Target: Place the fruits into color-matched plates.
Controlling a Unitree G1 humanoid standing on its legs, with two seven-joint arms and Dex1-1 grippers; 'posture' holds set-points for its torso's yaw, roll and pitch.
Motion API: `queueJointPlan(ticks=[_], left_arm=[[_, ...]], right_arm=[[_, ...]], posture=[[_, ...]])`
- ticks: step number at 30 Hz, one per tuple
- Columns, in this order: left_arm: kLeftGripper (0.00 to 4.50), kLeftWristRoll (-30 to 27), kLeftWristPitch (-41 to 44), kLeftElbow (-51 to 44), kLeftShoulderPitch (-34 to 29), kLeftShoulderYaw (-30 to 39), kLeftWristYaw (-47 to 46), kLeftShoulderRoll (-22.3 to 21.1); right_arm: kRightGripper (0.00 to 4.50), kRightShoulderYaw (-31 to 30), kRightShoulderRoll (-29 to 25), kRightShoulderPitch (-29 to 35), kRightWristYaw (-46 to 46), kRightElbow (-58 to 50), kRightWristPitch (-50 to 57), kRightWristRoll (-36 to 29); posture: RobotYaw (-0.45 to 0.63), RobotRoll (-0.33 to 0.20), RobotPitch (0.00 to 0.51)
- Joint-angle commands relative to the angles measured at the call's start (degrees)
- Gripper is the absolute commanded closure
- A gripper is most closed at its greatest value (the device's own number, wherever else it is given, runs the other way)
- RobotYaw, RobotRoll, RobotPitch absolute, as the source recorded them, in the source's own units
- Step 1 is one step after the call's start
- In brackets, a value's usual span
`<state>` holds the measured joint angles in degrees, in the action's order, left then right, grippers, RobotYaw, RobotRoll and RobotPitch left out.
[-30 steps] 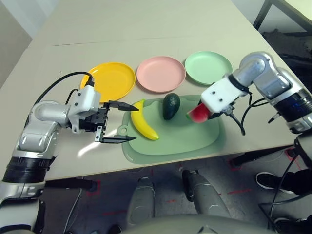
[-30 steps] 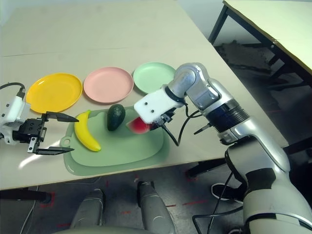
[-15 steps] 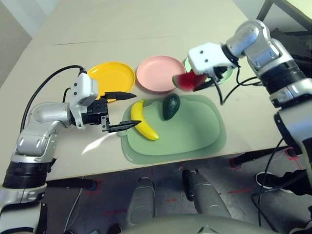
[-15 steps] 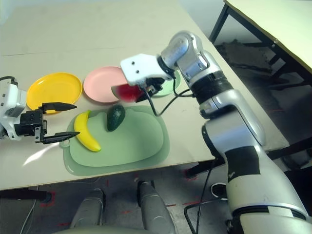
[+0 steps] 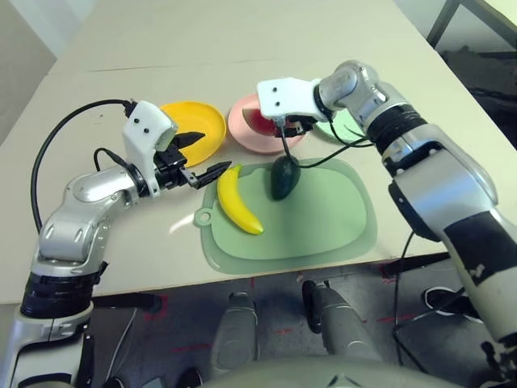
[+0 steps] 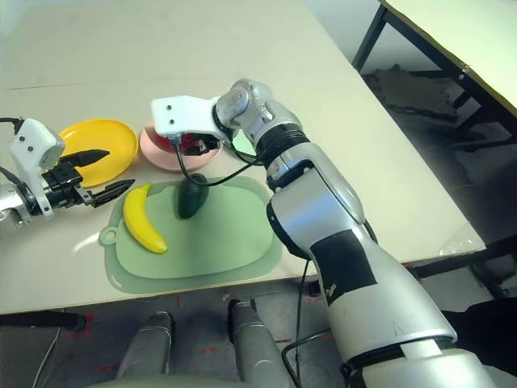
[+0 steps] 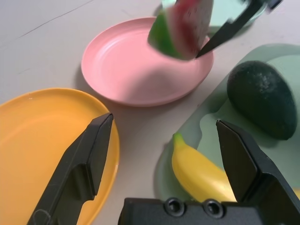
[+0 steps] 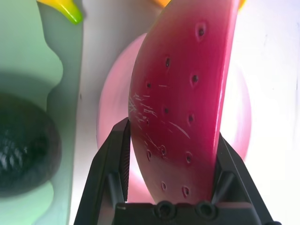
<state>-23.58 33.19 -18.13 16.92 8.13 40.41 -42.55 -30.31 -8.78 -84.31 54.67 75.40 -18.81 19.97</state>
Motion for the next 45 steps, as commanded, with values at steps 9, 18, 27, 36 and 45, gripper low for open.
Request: queueJointPlan(ticks=[9, 18, 27, 36, 45], left_arm=[[0.0, -0.59, -0.48, -1.08, -2.43, 0.62, 0.72, -0.39], [0.0, 0.21, -1.98, 0.36, -2.32, -0.11, 1.63, -0.5], [0.0, 0.88, -3.86, 2.27, -1.31, -0.8, 4.47, -1.32], [0.0, -2.55, -10.6, 5.62, -1.58, -0.01, 18.88, -5.58], [0.0, -4.56, -15.88, 11.76, 0.06, 0.63, 29.68, -8.97]], right_arm=[[1.7, 0.95, 0.13, 2.61, -7.92, 2.24, 1.76, 6.04], [0.01, 2.22, -1.58, 0.62, -8.13, 1.91, 0.92, 6.62], [0.01, 2.56, -5.54, -4.41, -3.96, 0.24, -4.8, 6.78], [0.01, 0.65, -12.54, -4.2, 16.64, -10.67, -24.79, 3.77], [0.01, -0.5, -17.5, 8.01, 33.69, -35.59, -24.55, -6.59]], posture=[[0.13, 0.0, 0.208], [0.11, 0.0, 0.204], [0.09, 0.0, 0.2], [0.06, 0.0, 0.199], [0.04, 0.0, 0.2]])
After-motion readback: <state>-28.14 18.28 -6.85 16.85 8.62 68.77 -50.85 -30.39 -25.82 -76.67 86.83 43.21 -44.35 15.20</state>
